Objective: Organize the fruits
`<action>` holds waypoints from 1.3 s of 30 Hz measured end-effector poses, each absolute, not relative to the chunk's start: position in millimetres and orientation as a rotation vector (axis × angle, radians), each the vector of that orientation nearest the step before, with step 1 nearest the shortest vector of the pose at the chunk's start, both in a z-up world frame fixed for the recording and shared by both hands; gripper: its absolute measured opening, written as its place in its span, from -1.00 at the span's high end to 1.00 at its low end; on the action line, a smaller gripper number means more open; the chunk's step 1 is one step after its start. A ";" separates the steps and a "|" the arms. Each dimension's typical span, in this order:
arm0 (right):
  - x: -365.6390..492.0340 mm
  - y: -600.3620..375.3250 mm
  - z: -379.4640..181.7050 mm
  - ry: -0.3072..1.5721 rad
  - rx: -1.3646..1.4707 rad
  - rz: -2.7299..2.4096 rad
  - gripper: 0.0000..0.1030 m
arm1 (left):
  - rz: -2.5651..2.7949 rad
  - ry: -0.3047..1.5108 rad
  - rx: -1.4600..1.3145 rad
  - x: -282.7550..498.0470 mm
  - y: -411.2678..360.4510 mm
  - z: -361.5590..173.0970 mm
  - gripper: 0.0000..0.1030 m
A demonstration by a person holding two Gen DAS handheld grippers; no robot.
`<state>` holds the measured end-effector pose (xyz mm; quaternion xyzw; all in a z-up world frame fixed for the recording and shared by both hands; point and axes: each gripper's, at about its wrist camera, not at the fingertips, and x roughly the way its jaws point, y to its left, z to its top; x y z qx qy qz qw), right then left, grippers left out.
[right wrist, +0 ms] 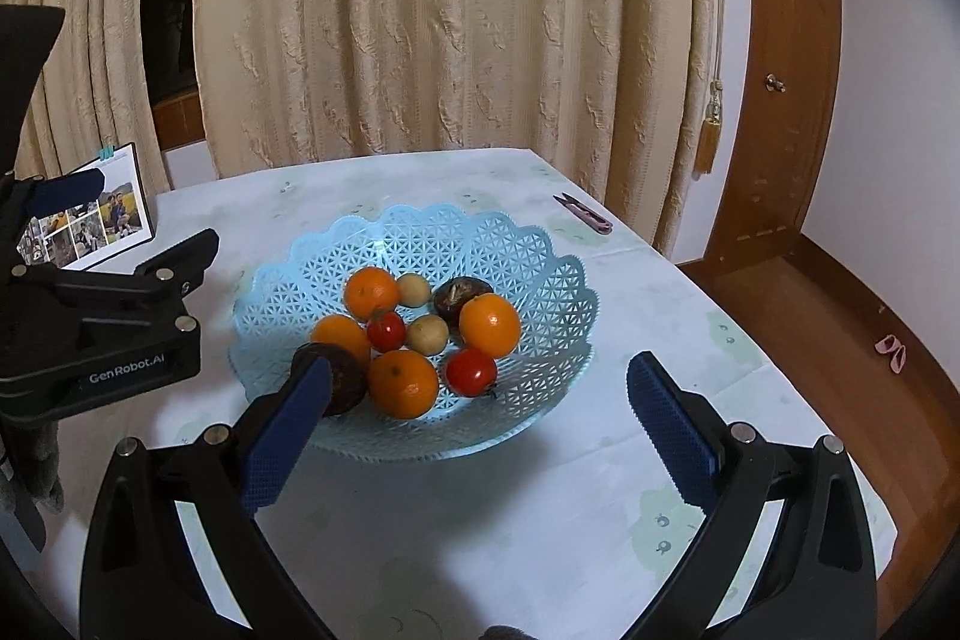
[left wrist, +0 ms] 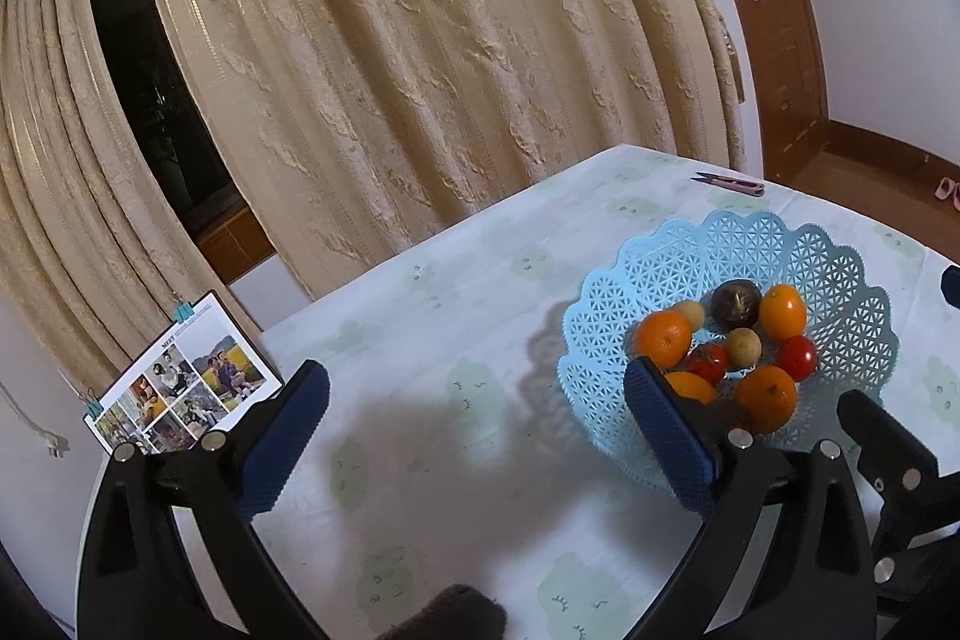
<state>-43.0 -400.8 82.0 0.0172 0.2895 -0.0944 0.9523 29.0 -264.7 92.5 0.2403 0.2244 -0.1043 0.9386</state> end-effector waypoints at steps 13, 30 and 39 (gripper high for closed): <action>-38.0 -396.9 72.5 0.598 0.015 -0.204 -0.94 | -0.209 0.452 0.522 25.3 -271.7 90.2 -0.90; -34.6 -405.0 67.9 0.606 0.027 -0.225 -0.94 | -0.216 0.453 0.559 27.2 -285.9 85.6 -0.90; -34.2 -408.8 66.3 0.607 0.034 -0.234 -0.95 | -0.230 0.456 0.569 28.9 -294.2 84.1 -0.90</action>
